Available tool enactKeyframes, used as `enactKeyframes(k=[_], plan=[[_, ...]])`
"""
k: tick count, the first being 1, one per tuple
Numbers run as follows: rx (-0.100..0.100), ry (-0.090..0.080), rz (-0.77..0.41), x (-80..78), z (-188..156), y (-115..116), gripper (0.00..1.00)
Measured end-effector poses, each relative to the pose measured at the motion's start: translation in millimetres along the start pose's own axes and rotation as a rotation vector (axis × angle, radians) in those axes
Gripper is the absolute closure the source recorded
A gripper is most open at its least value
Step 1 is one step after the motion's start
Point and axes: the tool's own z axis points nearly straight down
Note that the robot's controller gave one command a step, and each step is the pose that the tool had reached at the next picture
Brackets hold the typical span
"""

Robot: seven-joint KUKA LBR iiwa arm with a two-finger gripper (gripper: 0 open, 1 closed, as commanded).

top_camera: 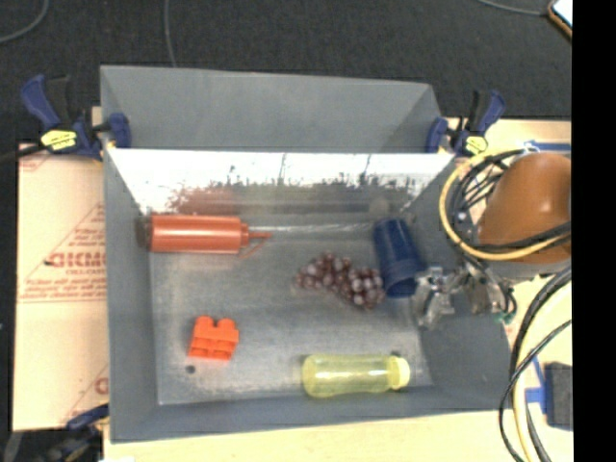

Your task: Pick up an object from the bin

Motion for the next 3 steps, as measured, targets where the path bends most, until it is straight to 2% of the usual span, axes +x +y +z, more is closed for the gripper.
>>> enactKeyframes(k=[1, 2, 3], plan=[[-0.005, 0.000, -0.318, 34.6, -61, 79, 1.00], [-0.001, -0.016, -0.228, 18.3, -43, 63, 1.00], [-0.002, -0.012, -0.113, 17.5, -23, 43, 1.00]])
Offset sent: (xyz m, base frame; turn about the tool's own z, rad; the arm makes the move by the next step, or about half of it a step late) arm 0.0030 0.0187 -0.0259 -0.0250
